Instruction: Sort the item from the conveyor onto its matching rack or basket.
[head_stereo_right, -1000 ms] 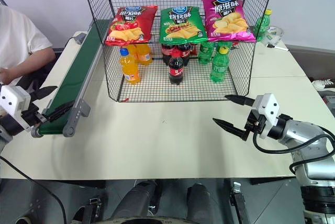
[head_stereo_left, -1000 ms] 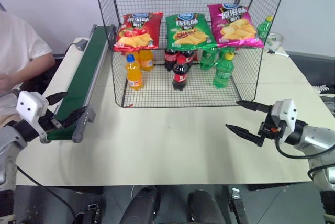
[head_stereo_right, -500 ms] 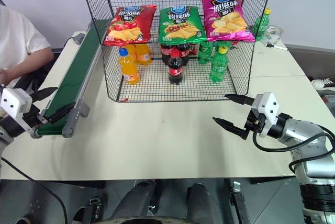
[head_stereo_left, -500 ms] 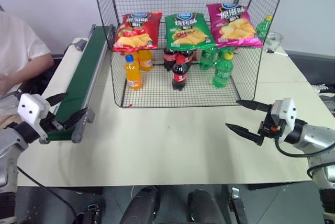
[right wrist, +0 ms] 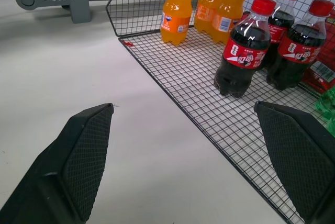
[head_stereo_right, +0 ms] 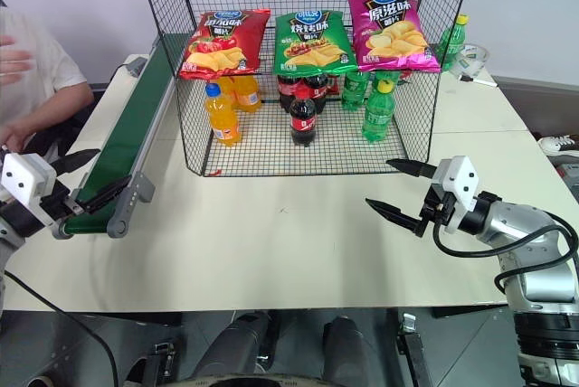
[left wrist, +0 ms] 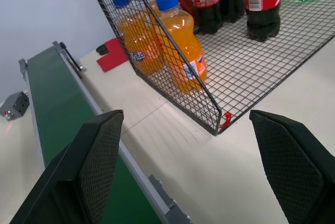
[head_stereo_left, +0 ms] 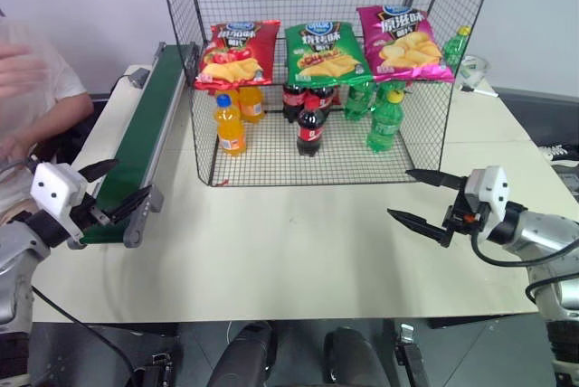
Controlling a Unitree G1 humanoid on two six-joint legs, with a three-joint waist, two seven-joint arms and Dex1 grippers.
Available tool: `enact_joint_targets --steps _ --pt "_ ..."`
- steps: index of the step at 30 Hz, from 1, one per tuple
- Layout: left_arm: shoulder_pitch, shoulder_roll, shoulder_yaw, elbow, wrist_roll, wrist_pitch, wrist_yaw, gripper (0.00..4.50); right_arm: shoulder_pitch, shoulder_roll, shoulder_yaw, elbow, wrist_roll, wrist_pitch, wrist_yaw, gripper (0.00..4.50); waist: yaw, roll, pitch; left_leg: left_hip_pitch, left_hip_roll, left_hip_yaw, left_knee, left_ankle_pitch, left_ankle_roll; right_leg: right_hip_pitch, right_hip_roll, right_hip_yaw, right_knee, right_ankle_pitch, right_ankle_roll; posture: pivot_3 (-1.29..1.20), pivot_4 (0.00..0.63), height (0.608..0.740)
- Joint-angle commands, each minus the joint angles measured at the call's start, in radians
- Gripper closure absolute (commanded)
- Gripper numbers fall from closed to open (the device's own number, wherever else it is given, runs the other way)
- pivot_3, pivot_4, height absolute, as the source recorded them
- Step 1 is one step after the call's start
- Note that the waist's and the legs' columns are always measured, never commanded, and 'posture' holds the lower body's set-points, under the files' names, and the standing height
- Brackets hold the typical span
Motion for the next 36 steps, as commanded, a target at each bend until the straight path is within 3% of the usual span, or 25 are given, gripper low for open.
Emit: enact_joint_targets --steps 1,26,36 --pt "-0.005 -0.001 0.007 -0.013 0.004 -0.019 0.008 0.47 -0.014 0.001 -0.008 -0.007 -0.002 -0.028 0.001 0.0 0.0 0.0 0.0 0.0 0.0 0.0 0.0 0.0 0.0 0.0 0.0 0.0 0.0 0.0 0.0 0.0 0.15 0.74" --pt "0.044 -0.02 0.014 -0.033 0.009 -0.039 0.023 0.47 -0.046 0.007 0.01 0.02 -0.017 -0.048 0.006 0.0 -0.001 0.0 0.0 0.0 0.0 0.0 -0.001 0.0 0.0 0.0 0.0 0.0 -0.001 0.0 0.0 0.0 0.15 0.74" --pt "0.059 -0.022 0.014 -0.052 0.002 -0.028 0.03 0.47 -0.036 0.03 0.034 -0.062 0.06 0.035 0.018 0.0 -0.001 0.0 0.0 0.0 0.0 0.0 -0.001 0.0 0.0 0.0 0.0 0.0 -0.001 0.0 0.0 0.0 0.15 0.74"
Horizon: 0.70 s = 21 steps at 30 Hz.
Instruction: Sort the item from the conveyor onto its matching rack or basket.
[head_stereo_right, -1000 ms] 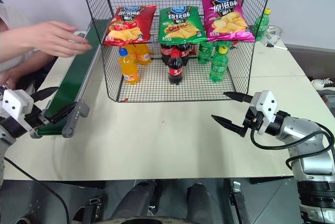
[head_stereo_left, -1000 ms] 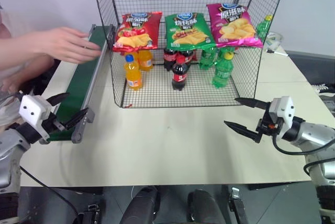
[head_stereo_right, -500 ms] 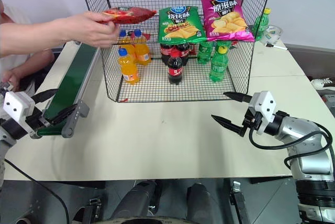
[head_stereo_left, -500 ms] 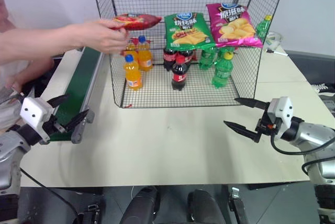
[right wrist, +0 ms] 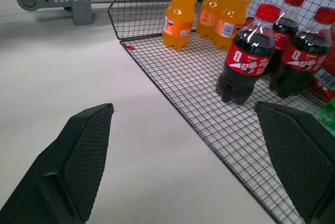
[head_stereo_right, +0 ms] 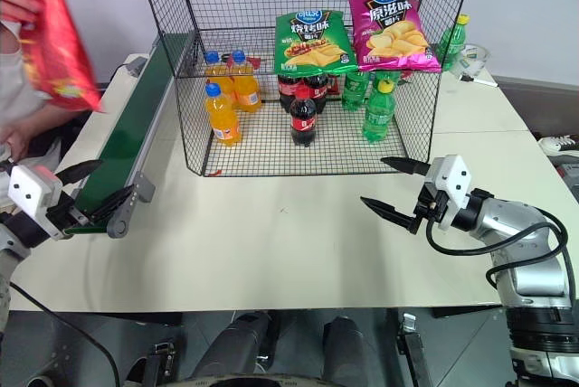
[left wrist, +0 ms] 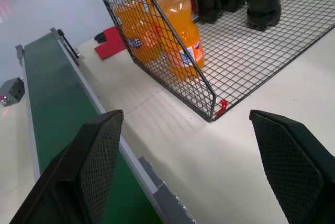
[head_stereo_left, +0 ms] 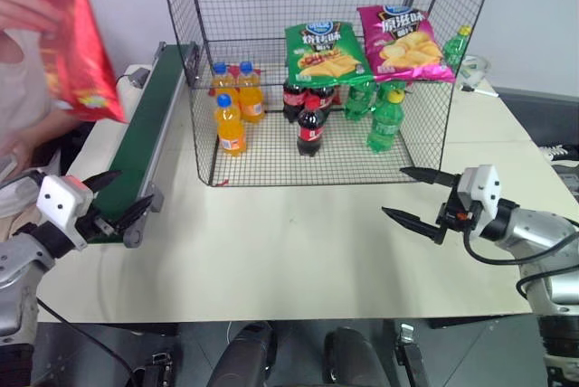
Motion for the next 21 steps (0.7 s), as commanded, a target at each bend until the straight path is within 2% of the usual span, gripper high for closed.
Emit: enact_joint_targets --steps 1,4,7,13,21 --pt "0.003 0.003 0.02 -0.037 -0.006 -0.013 0.007 0.47 0.007 0.0 0.005 -0.102 0.098 0.078 0.03 0.0 0.0 0.0 0.0 0.0 0.0 0.0 0.0 0.0 0.0 0.0 0.0 0.0 0.0 0.0 0.0 0.0 0.15 0.74" --pt "0.0 0.001 0.017 -0.035 -0.002 -0.017 0.01 0.47 0.028 -0.009 0.021 -0.172 0.17 0.175 0.048 0.0 0.0 0.0 0.0 0.0 0.0 0.0 -0.001 0.0 0.0 0.0 0.0 0.0 0.0 0.0 0.0 0.0 0.15 0.74" --pt "-0.002 -0.003 0.014 -0.035 0.004 -0.024 0.016 0.47 0.02 0.005 0.041 -0.196 0.176 0.206 0.032 0.0 -0.001 0.0 0.0 0.0 0.0 0.0 -0.002 0.0 0.0 0.0 0.0 0.0 -0.001 0.0 0.0 0.0 0.15 0.74" --pt "0.017 -0.009 0.009 -0.039 0.027 -0.056 0.019 0.47 -0.022 0.053 0.07 -0.174 0.12 0.17 -0.013 0.0 0.0 0.0 0.0 0.0 0.0 0.0 -0.002 0.0 0.0 0.0 0.0 0.0 -0.002 0.0 0.0 0.0 0.15 0.74" --pt "0.068 -0.008 0.018 -0.046 0.051 -0.103 0.017 0.47 -0.037 0.064 0.085 -0.187 0.126 0.186 -0.012 0.0 0.001 0.0 0.0 -0.001 0.0 0.0 -0.004 -0.001 0.001 -0.001 0.0 0.0 -0.007 0.0 0.0 0.0 0.15 0.74"
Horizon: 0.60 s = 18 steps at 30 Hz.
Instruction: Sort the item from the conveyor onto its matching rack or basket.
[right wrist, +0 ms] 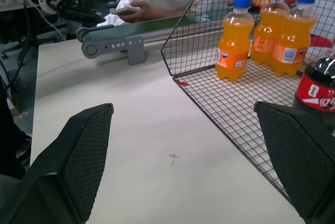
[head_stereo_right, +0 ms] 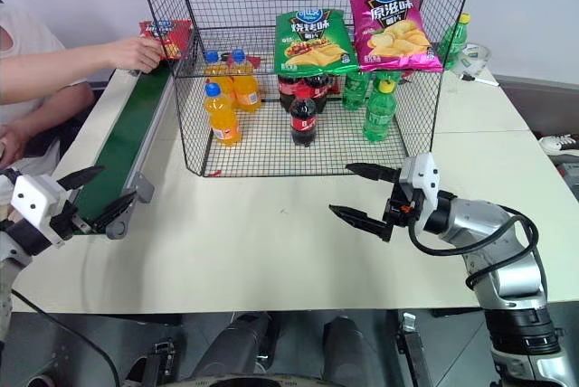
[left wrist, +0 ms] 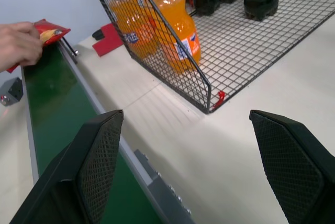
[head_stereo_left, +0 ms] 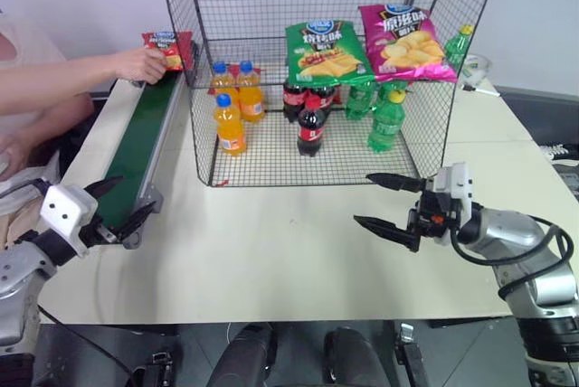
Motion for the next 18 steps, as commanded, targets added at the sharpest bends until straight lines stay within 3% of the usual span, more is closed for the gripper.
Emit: enact_joint_targets --steps 1,9,14,18 --pt "0.022 0.004 0.024 -0.031 0.016 -0.041 0.01 0.47 -0.013 0.015 0.014 -0.032 0.016 0.005 0.002 0.0 0.0 0.0 0.0 0.0 0.0 0.0 0.0 0.0 0.0 0.0 0.0 0.0 0.0 0.0 0.0 0.0 0.15 0.74" --pt "0.086 -0.025 0.069 -0.061 0.029 -0.074 0.084 0.47 -0.074 0.048 0.093 -0.01 0.064 0.081 0.064 0.0 -0.003 0.0 0.0 0.0 0.0 0.0 0.0 0.0 0.0 0.0 0.0 0.0 0.0 0.0 0.0 0.0 0.15 0.74" --pt "0.098 -0.057 0.053 -0.075 0.036 -0.096 0.114 0.47 -0.144 0.09 0.153 0.091 0.018 -0.002 0.178 0.0 0.0 0.0 0.0 0.0 0.0 0.0 0.0 0.0 0.0 0.0 0.0 0.0 0.0 0.0 0.0 0.0 0.15 0.74" --pt "0.109 -0.049 0.051 -0.088 0.036 -0.109 0.102 0.47 -0.197 0.134 0.196 0.185 -0.059 -0.086 0.189 0.0 -0.001 -0.001 0.0 0.0 0.0 0.0 0.0 0.0 0.0 0.0 0.0 -0.001 0.0 0.0 0.0 0.0 0.15 0.74"
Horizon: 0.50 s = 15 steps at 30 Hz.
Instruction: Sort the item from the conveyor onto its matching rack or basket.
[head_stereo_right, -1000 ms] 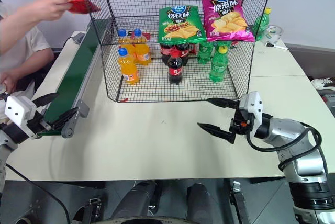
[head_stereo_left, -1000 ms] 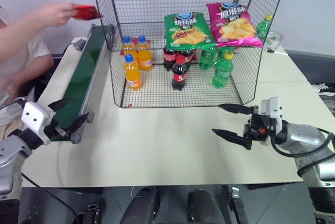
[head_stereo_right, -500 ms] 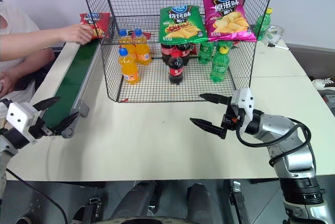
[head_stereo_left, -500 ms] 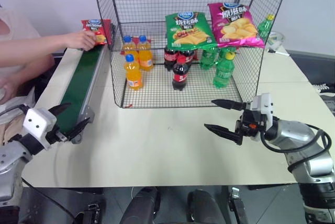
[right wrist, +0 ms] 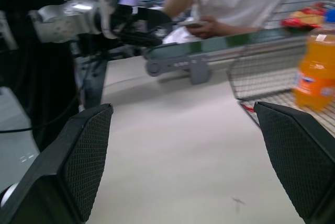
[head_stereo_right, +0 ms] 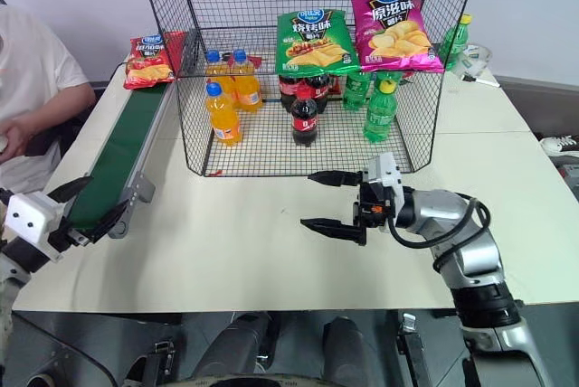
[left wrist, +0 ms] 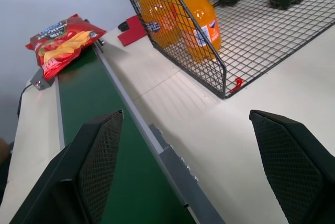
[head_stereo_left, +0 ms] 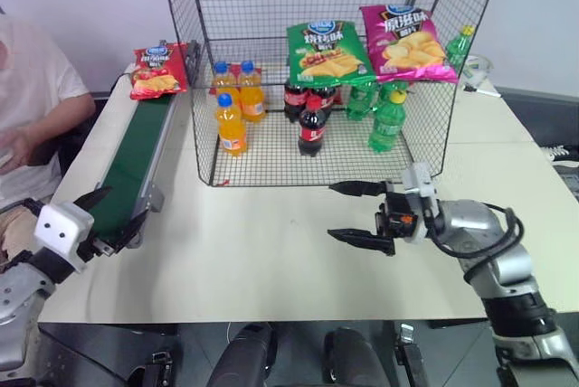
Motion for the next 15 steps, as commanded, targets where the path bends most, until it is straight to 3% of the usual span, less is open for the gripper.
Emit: enact_joint_targets --steps 1,6,10,13,15 --pt "0.015 0.018 0.031 -0.05 -0.013 -0.021 -0.013 0.47 -0.051 0.035 0.007 0.056 -0.044 -0.068 -0.005 0.0 -0.001 0.0 0.0 0.0 0.0 0.0 0.0 0.0 0.0 0.0 0.0 0.0 0.0 0.0 0.0 0.0 0.15 0.74" --pt "0.049 0.022 0.063 -0.028 0.028 -0.086 0.007 0.47 -0.059 0.04 -0.001 0.12 -0.087 -0.137 0.005 0.0 -0.001 0.0 0.0 0.0 0.0 0.0 0.0 0.0 0.0 0.0 0.001 0.0 0.0 0.0 0.0 0.0 0.15 0.74" --pt "0.088 0.042 0.096 0.017 0.14 -0.233 0.041 0.47 -0.054 0.045 -0.003 0.113 -0.088 -0.141 -0.001 0.0 -0.002 0.0 0.0 0.0 0.0 0.0 -0.001 0.0 0.0 -0.001 0.001 0.0 0.0 0.0 0.0 0.0 0.15 0.74" --pt "0.156 0.056 0.137 0.087 0.321 -0.416 0.134 0.47 -0.053 0.049 0.0 0.107 -0.092 -0.147 -0.009 0.0 -0.004 0.0 0.0 0.0 0.0 0.0 -0.001 0.0 0.0 -0.001 0.0 0.001 0.0 0.0 0.0 0.0 0.15 0.74" --pt "0.209 0.07 0.214 0.173 0.558 -0.603 0.319 0.47 -0.057 0.052 0.004 0.099 -0.09 -0.144 -0.011 0.0 -0.007 0.0 0.0 0.0 0.0 0.001 -0.002 0.0 0.0 -0.001 0.0 0.001 0.0 0.0 0.0 0.0 0.15 0.74"
